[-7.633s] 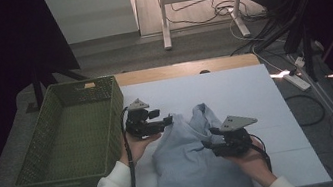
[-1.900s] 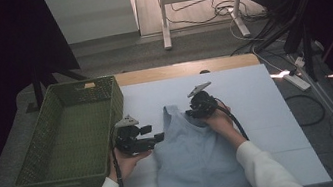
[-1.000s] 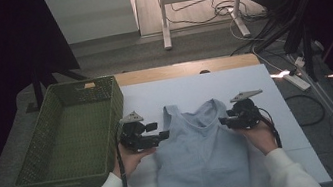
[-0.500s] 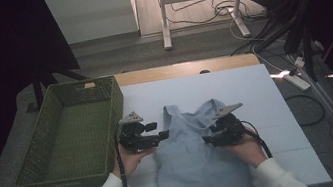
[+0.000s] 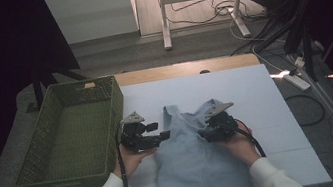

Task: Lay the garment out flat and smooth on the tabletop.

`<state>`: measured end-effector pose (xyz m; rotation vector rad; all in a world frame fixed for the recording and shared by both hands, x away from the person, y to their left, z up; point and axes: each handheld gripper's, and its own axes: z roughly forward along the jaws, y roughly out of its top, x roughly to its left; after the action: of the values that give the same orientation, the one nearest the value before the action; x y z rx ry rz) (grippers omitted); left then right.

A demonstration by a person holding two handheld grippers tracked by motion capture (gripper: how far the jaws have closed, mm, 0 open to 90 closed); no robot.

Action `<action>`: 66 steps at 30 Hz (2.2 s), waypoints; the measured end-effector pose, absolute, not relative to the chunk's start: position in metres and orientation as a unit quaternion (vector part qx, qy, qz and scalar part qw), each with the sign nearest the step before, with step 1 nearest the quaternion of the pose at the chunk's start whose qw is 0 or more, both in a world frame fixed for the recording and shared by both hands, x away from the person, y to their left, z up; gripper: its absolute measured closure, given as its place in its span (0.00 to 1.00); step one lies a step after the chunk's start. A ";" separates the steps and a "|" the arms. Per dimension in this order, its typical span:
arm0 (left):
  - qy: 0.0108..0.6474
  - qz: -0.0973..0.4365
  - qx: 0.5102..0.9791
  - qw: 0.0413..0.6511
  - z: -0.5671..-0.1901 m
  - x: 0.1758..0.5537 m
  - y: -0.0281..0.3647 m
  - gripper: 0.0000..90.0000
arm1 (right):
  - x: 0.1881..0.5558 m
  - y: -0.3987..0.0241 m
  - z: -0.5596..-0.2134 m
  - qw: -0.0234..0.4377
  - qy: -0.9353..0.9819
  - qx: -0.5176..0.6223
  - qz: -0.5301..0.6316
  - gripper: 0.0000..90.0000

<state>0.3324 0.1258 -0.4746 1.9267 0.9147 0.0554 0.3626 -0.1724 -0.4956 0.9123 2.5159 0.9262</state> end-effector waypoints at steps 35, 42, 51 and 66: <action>0.381 0.031 0.784 0.489 -0.471 0.332 0.133 0.36 | 0.394 -0.138 -0.512 0.167 0.878 0.307 0.327 0.93; 0.382 0.032 0.783 0.489 -0.470 0.332 0.134 0.36 | 0.397 -0.143 -0.515 0.174 0.878 0.317 0.314 0.93; 0.381 0.030 0.784 0.489 -0.471 0.332 0.134 0.36 | 0.396 -0.145 -0.514 0.183 0.872 0.317 0.323 0.92; 0.383 0.031 0.783 0.489 -0.470 0.332 0.136 0.36 | 0.382 -0.154 -0.501 0.173 0.860 0.326 0.352 0.57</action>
<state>0.3315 0.1358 -0.4703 1.9026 0.9297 0.0758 0.3817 -0.1537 -0.5008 0.9238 2.4404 0.9986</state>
